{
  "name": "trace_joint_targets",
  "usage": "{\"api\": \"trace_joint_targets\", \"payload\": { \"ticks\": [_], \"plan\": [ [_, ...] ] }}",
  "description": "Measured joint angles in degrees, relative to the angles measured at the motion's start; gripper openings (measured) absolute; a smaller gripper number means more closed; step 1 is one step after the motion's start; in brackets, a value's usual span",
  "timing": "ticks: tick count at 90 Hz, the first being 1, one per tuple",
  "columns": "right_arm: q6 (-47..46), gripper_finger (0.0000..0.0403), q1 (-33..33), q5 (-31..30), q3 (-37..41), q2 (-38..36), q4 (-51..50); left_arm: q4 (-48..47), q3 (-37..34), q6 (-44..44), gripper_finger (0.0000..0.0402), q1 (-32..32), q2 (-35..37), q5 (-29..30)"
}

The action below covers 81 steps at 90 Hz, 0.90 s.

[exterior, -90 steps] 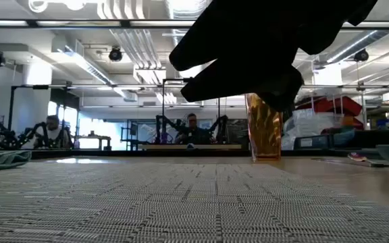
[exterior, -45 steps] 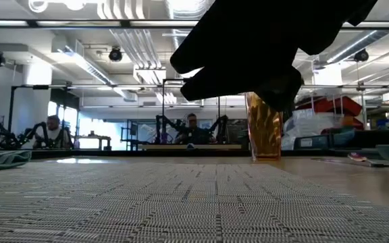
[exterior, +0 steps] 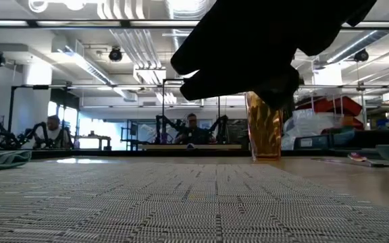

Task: Set table place
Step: Put the tablespoon to the right side of the gray table mat

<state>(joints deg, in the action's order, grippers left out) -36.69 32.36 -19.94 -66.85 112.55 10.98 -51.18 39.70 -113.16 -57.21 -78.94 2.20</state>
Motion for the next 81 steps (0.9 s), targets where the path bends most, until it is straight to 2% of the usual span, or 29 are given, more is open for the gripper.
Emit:
{"api": "trace_joint_targets", "payload": {
  "ticks": [32,51,68,81],
  "plan": [
    [-0.1,0.0147,0.0,0.0,0.0,0.0,0.0,0.2,0.0,0.0,0.0038,0.0,-0.7,-1.4],
    [0.1,0.0154,0.0,0.0,0.0,0.0,0.0,2.6,0.0,0.3,0.0038,0.0,-1.3,0.1],
    [1.6,0.0148,0.0,0.7,0.0,0.0,0.0,3.0,0.0,1.5,0.0038,0.0,0.1,1.8],
    [3.2,0.0139,0.0,0.9,0.0,0.0,-1.0,-1.1,1.6,1.7,0.0038,-0.2,0.5,1.7]
  ]
}}
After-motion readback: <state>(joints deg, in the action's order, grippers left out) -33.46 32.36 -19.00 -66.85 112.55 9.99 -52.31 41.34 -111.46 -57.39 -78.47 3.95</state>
